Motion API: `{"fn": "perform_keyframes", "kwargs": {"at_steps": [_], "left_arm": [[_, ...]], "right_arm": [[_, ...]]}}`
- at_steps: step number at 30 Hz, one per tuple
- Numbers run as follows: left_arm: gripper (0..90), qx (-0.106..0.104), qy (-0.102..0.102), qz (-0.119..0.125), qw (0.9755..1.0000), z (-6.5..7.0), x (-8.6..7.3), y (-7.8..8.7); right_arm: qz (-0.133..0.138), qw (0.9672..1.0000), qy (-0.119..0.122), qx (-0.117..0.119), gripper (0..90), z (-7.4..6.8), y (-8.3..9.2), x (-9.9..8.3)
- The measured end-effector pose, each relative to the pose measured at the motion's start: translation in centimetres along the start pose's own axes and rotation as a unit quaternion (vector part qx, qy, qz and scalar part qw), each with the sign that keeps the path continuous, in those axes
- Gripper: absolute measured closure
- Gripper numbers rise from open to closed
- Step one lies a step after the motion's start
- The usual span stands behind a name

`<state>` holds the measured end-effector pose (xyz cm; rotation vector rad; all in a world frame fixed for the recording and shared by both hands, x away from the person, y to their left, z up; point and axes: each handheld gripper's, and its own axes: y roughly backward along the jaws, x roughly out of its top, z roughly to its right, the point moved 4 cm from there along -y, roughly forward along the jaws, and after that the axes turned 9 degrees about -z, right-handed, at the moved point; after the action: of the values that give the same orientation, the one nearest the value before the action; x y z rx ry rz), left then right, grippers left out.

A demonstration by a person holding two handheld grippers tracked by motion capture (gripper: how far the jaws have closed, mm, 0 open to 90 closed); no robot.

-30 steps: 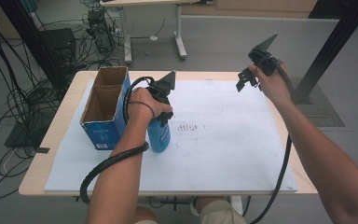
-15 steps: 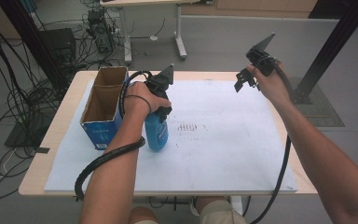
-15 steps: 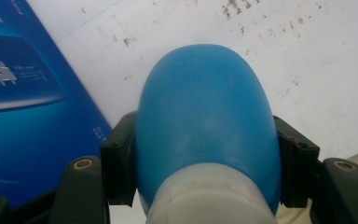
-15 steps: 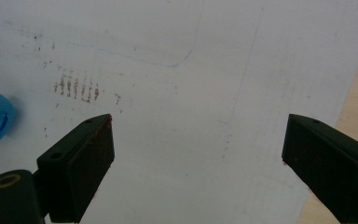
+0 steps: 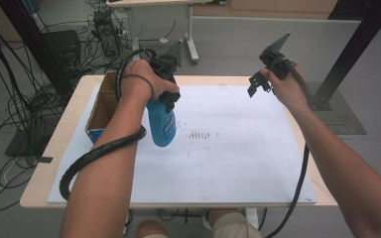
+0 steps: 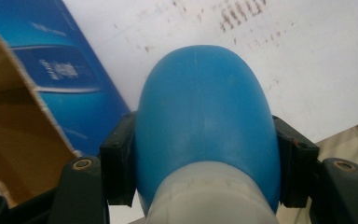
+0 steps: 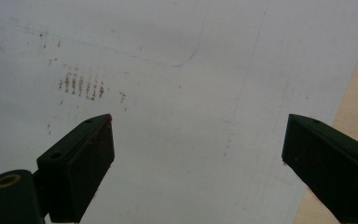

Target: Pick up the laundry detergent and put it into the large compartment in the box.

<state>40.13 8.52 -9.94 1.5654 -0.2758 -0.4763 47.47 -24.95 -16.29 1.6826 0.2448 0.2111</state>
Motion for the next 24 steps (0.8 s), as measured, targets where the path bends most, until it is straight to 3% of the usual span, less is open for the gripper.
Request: {"fn": "perform_keyframes", "kwargs": {"at_steps": [9,16,24], "left_arm": [[37.5,-0.001,0.022,0.028,0.9994,-1.4,-1.2,6.5],[37.5,0.001,0.065,0.050,0.9966,-2.9,-2.3,11.3],[37.4,0.005,0.111,0.056,0.9922,-5.0,-3.5,14.2]], "right_arm": [[0.000,1.0000,0.004,-0.003,9.1,-0.6,0.6,0.0],[0.002,1.0000,0.005,0.000,9.1,-0.4,0.7,0.1],[0.002,1.0000,0.006,-0.003,9.1,-0.4,0.7,0.1]]}}
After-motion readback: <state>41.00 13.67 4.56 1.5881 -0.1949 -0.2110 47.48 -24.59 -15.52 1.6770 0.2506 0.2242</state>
